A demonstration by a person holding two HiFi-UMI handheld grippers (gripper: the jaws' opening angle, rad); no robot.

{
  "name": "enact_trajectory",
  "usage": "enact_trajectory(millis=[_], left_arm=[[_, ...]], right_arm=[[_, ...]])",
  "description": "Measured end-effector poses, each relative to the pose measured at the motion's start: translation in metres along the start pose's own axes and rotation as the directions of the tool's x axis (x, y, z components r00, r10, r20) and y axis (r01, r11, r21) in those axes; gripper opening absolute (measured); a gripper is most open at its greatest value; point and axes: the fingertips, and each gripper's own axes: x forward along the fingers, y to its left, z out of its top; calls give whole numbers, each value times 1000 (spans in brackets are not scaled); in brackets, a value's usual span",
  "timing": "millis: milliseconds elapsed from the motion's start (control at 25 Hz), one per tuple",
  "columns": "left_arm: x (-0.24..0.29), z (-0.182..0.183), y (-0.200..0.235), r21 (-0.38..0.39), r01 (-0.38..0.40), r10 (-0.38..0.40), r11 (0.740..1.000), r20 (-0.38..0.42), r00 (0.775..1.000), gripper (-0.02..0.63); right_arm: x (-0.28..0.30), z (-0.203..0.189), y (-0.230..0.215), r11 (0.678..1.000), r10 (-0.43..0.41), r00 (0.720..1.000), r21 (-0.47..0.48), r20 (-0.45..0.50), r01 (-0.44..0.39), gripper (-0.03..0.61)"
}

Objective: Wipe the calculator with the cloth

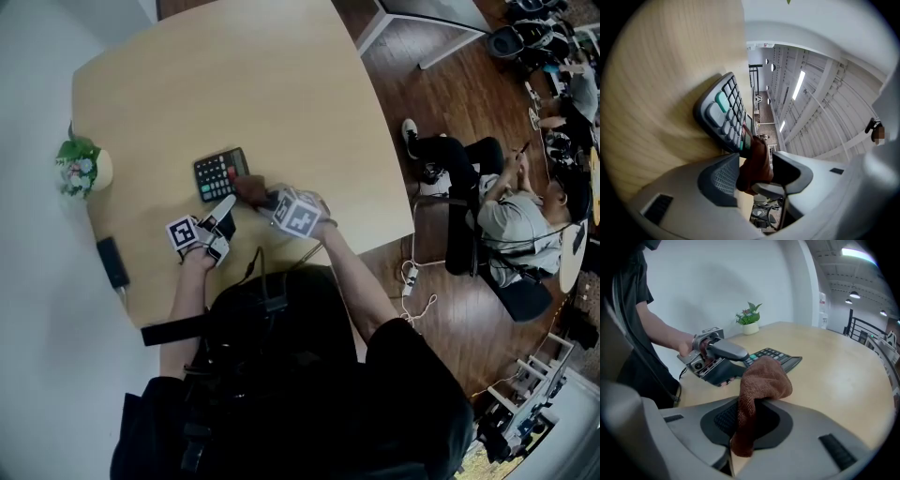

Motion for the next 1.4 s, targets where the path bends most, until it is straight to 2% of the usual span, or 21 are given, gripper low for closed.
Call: enact_trajectory(millis=[80, 160, 240, 320, 400, 440, 520, 600, 680, 760, 840, 920, 960, 1080, 1200, 1280, 1320, 1400], left_arm=[[0, 1, 0, -1, 1, -1, 1000, 3, 1000, 219], [0, 1, 1, 5, -3, 3, 1000, 8, 1000, 219], [-2, 2, 2, -2, -11, 11, 1000, 32, 999, 218], [-8, 6, 3, -40, -19, 23, 999, 96, 995, 226], [-18, 10, 6, -99, -22, 41, 995, 190, 981, 258], [-23, 13, 8, -126, -20, 50, 992, 236, 970, 266], [-34, 16, 11, -167, -11, 63, 986, 310, 949, 270], [-41, 19, 12, -185, -6, 70, 983, 341, 938, 272], [-45, 25, 12, -194, -16, 84, 981, 347, 934, 272], [-53, 40, 16, -201, -29, 101, 979, 358, 928, 272], [-63, 63, 20, -196, -37, 108, 980, 366, 924, 272], [-69, 87, 22, -157, -62, 115, 986, 352, 929, 273], [-70, 97, 22, -127, -79, 118, 989, 339, 933, 273], [-68, 112, 16, -37, -123, 128, 992, 282, 951, 272], [-72, 94, 12, 30, -162, 152, 986, 205, 967, 273], [-74, 80, 10, 29, -141, 134, 990, 187, 973, 273], [-73, 77, 10, 20, -124, 118, 992, 190, 975, 273], [-70, 76, 11, 8, -103, 99, 995, 199, 975, 273]], right_arm=[[-10, -4, 2, 999, 23, 1000, 23, 6, -23, 57], [-23, 4, -15, 996, 8, 998, 86, 56, -13, 55], [-34, 23, -53, 988, -82, 992, 138, 97, 68, 55], [-38, 47, -101, 970, -210, 973, 143, 95, 196, 56], [-28, 74, -144, 949, -307, 950, 95, 56, 300, 57], [-17, 87, -160, 944, -327, 945, 48, 27, 325, 57], [12, 105, -172, 948, -311, 949, -85, -56, 306, 56], [43, 106, -168, 952, -253, 954, -216, -163, 216, 56], [58, 94, -160, 957, -195, 947, -261, -256, 127, 53], [56, 78, -154, 974, -158, 938, -202, -308, 98, 52], [47, 60, -143, 992, -118, 934, -76, -336, 99, 52], [41, 41, -119, 994, -74, 937, 48, -341, 95, 52], [41, 33, -104, 991, -49, 946, 102, -321, 86, 52], [43, 23, -63, 965, 32, 983, 263, -183, 17, 55], [28, 16, -66, 915, -16, 998, 402, -66, 41, 55], [19, 24, -90, 879, -83, 996, 472, 8, 70, 55], [18, 33, -103, 869, -109, 993, 490, 40, 75, 55], [25, 59, -127, 872, -124, 989, 484, 82, 70, 55]])
